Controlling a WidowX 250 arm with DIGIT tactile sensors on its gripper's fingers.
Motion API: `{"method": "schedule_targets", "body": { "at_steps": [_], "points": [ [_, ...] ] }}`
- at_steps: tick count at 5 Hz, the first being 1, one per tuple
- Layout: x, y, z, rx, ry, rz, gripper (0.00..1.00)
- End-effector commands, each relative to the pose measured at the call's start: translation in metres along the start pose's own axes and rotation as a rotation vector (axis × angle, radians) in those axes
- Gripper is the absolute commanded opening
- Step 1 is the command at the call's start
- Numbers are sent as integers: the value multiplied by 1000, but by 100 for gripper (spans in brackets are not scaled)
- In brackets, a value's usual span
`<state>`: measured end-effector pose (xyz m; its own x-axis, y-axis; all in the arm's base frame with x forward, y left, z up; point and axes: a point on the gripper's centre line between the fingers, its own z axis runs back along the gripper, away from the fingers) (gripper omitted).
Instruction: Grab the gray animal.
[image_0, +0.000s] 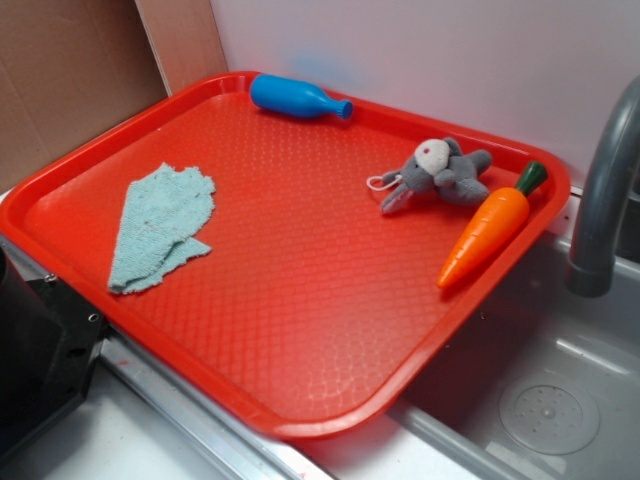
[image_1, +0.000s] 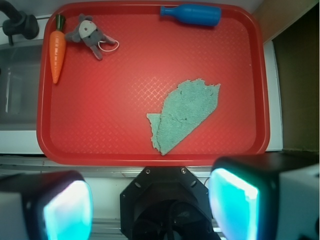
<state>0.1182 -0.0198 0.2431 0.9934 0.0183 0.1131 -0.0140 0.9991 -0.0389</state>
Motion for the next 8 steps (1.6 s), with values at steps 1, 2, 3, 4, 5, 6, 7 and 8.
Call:
{"method": "schedule_targets", "body": {
  "at_steps": [1, 2, 3, 4, 5, 6, 7, 8],
  "points": [
    [0, 0, 0, 0, 0, 0, 100],
    [-1, 0, 0, 9, 9, 17, 100],
    [0, 0, 1, 11, 17, 33, 100],
    [0, 1, 0, 17, 20, 54, 100],
    [0, 0, 0, 41, 15, 83, 100],
    [-1, 1, 2, 27, -3, 74, 100],
    [-7, 1, 5, 25, -33, 66, 100],
    [27, 1, -30, -91, -58, -41, 100]
  ]
}}
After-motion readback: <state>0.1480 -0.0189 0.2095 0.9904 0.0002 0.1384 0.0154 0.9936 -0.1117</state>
